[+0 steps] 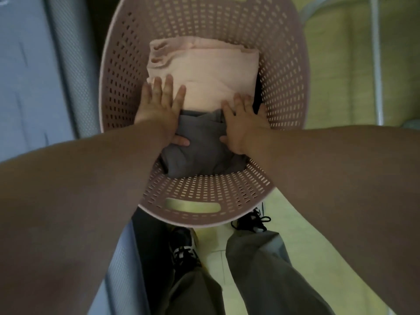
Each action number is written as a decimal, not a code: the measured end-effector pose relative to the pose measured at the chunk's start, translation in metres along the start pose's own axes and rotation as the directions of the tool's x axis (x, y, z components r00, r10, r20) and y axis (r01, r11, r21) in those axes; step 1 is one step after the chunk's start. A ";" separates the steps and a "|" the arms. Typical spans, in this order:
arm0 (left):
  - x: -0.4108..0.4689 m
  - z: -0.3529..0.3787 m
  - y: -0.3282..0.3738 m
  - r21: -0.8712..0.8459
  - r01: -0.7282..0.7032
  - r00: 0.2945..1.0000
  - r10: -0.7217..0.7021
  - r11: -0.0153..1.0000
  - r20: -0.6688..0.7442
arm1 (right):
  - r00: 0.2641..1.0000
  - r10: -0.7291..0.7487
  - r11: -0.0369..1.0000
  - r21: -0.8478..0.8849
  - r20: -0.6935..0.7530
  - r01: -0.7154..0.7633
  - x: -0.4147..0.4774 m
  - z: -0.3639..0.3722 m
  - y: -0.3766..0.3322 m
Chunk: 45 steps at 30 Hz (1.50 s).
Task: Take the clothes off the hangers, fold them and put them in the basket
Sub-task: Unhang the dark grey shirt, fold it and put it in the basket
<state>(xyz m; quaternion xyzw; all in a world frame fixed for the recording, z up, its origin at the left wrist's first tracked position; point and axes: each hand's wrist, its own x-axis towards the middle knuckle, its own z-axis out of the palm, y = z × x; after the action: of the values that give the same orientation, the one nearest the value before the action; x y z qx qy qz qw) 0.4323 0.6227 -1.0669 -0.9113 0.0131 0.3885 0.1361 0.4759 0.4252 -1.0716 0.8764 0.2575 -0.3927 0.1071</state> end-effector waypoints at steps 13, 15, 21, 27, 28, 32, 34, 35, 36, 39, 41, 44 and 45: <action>-0.288 -0.200 -0.018 -0.469 0.069 0.996 -0.032 0.881 0.086 | 0.994 0.063 0.893 0.450 -0.089 -0.017 -0.282 -0.201 -0.021; -0.334 -0.228 -0.032 -0.577 0.103 0.993 -0.113 0.810 0.019 | 0.986 0.137 0.848 0.526 -0.095 -0.067 -0.331 -0.228 -0.024; -0.478 -0.307 -0.074 -0.591 -0.006 0.971 -0.136 0.807 -0.196 | 0.949 0.268 0.785 0.609 -0.165 -0.116 -0.492 -0.292 -0.044; -0.562 -0.376 -0.095 -0.623 -0.144 0.909 -0.147 0.769 -0.391 | 0.867 0.396 0.681 0.730 -0.303 -0.056 -0.589 -0.326 -0.057; -0.572 -0.387 -0.095 -0.631 -0.184 0.894 -0.140 0.753 -0.427 | 0.854 0.407 0.666 0.746 -0.324 -0.035 -0.601 -0.330 -0.057; -0.612 -0.417 -0.095 -0.661 -0.303 0.837 -0.140 0.686 -0.529 | 0.808 0.472 0.585 0.811 -0.353 0.013 -0.662 -0.342 -0.062; -0.627 -0.426 -0.097 -0.669 -0.352 0.810 -0.145 0.655 -0.569 | 0.801 0.485 0.539 0.841 -0.351 0.042 -0.682 -0.345 -0.060; -0.635 -0.432 -0.098 -0.668 -0.373 0.793 -0.152 0.644 -0.589 | 0.794 0.496 0.510 0.858 -0.352 0.062 -0.694 -0.348 -0.059; -0.642 -0.442 -0.098 -0.660 -0.396 0.772 -0.158 0.638 -0.616 | 0.781 0.509 0.488 0.869 -0.363 0.086 -0.706 -0.354 -0.053; -0.657 -0.464 -0.096 -0.652 -0.443 0.714 -0.198 0.615 -0.671 | 0.716 0.569 0.432 0.888 -0.405 0.158 -0.734 -0.362 -0.041; -0.666 -0.480 -0.091 -0.639 -0.472 0.677 -0.214 0.608 -0.704 | 0.653 0.613 0.433 0.881 -0.444 0.193 -0.752 -0.364 -0.032; -0.679 -0.503 -0.080 -0.609 -0.507 0.639 -0.209 0.610 -0.741 | 0.617 0.640 0.415 0.882 -0.459 0.225 -0.775 -0.366 -0.019; -0.682 -0.508 -0.076 -0.599 -0.518 0.628 -0.205 0.610 -0.751 | 0.608 0.645 0.413 0.881 -0.462 0.232 -0.779 -0.367 -0.016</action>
<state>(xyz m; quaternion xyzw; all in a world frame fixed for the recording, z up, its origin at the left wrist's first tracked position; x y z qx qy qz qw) 0.3240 0.5088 -0.2280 -0.9430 -0.0097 -0.0557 -0.3280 0.2641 0.2957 -0.2470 0.8955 -0.0972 -0.0382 -0.4326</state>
